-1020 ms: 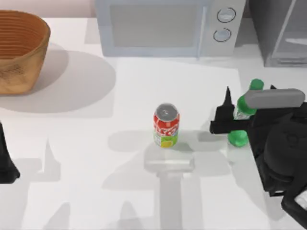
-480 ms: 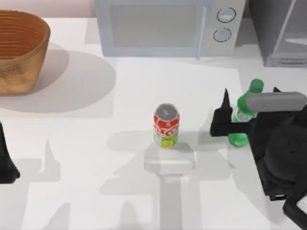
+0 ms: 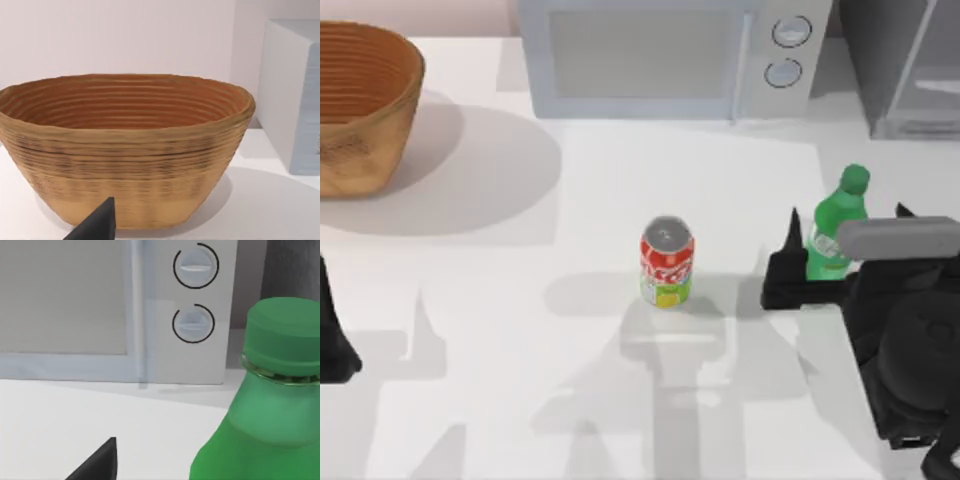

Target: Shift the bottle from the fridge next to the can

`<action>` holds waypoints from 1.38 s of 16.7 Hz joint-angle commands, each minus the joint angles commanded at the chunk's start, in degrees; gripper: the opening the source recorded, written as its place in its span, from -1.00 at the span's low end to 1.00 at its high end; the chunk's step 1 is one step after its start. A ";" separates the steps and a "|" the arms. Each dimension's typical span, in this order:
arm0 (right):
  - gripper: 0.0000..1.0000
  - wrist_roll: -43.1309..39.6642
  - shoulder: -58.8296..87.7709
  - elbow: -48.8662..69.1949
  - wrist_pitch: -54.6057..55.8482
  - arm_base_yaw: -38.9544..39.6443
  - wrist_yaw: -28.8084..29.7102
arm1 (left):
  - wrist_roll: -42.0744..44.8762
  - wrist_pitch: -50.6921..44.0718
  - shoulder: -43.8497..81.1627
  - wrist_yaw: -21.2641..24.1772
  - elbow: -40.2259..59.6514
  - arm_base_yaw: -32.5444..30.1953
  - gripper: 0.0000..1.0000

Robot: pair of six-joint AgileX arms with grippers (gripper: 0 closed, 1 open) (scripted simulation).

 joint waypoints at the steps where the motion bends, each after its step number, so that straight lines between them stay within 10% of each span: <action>1: 1.00 0.00 -0.02 -0.01 -0.01 -0.01 -0.02 | 0.00 0.00 0.00 0.00 0.00 0.00 1.00; 15: 1.00 -0.52 -55.07 -15.99 -36.68 -22.48 -31.23 | 0.00 0.00 0.00 0.00 0.00 0.00 1.00; 23: 1.00 -3.80 -93.68 -18.96 -69.50 -38.80 -38.07 | 0.00 0.00 0.00 0.00 0.00 0.00 1.00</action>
